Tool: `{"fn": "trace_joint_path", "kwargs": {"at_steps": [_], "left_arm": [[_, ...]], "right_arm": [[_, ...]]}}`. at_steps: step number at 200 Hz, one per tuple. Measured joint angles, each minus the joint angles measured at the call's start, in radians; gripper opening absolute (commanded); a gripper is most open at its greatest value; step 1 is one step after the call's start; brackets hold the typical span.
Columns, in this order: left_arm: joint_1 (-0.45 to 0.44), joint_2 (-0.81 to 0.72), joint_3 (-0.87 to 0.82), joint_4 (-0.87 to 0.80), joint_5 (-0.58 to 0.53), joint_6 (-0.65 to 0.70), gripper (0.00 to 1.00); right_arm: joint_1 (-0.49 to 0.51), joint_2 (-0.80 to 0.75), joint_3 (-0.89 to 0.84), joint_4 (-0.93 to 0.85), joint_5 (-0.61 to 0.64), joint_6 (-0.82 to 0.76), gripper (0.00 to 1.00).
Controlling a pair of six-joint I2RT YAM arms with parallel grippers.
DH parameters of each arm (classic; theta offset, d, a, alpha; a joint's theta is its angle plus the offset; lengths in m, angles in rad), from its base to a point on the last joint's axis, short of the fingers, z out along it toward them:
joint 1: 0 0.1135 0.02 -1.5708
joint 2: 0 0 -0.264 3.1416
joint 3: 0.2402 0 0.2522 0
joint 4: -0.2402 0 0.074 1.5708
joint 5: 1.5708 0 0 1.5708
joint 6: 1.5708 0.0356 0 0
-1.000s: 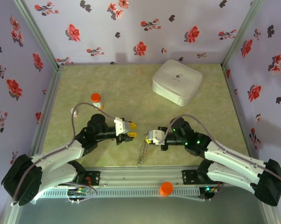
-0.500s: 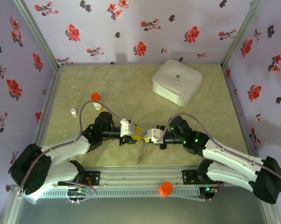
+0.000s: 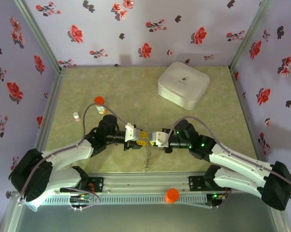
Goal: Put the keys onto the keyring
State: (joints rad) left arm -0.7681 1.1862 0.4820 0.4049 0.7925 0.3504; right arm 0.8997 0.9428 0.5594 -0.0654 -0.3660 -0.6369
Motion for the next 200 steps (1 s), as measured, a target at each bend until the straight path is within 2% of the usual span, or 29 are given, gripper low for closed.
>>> {"fn": "trace_joint_path", "kwargs": {"at_steps": [31,91,157,200], "left_arm": [[-0.008,-0.001,0.006,0.0,0.005,0.002,0.28],[-0.016,0.0,0.024,-0.018,0.006,0.026,0.16],[-0.019,0.0,0.03,-0.024,0.005,0.031,0.15],[-0.018,-0.001,0.031,-0.022,-0.003,0.041,0.0]], "right_arm": [[0.0,0.003,0.003,0.0,0.004,0.0,0.0],[0.0,0.01,0.003,0.008,0.002,0.0,0.0],[0.0,0.009,0.003,0.027,-0.012,0.02,0.0],[0.0,0.009,0.002,0.031,-0.019,0.043,0.0]]}}
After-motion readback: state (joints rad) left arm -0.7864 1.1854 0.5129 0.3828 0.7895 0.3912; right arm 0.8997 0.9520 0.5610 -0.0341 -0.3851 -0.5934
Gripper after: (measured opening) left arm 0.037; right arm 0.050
